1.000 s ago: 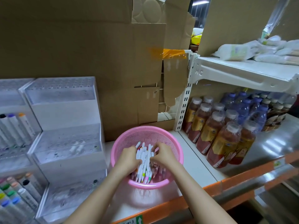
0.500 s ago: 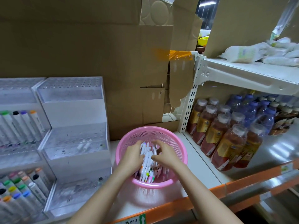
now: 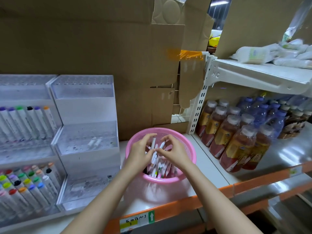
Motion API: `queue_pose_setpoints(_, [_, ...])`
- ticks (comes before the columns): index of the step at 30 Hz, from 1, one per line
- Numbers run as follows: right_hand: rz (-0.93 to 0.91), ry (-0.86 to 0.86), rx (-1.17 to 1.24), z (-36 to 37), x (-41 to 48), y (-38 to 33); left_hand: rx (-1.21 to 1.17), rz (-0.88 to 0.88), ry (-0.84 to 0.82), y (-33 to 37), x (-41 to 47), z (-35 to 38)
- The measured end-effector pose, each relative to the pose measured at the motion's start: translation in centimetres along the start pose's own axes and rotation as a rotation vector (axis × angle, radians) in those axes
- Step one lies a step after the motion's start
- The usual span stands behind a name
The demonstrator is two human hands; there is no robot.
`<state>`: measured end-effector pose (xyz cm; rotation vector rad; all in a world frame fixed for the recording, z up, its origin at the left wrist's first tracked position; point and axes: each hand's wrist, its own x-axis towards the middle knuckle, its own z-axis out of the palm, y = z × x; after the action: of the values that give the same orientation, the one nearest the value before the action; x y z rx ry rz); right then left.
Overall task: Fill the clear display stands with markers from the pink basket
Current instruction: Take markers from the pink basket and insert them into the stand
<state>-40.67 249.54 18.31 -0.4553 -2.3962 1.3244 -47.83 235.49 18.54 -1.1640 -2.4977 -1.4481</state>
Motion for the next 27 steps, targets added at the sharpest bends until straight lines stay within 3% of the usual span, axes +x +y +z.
queue_pose_setpoints(6, [-0.087, 0.041, 0.091, 0.7, -1.1, -2.0, -0.001, 0.028, 0.05, 0.4, -1.1, -0.8])
queue_pose_setpoints(12, [-0.275, 0.089, 0.029, 0.5, -1.8, -5.4, -0.044, 0.102, 0.133, 2.6, -1.4, -3.5])
queue_pose_setpoints(19, [-0.47, 0.116, 0.169, 1.5, -1.6, -11.5, -0.029, 0.25, 0.319, 5.7, -1.4, -10.3])
queue_pose_setpoints(27, [-0.617, 0.099, 0.222, 6.4, -0.8, -18.9, 0.044, 0.261, 0.504, 4.4, -3.5, -20.0])
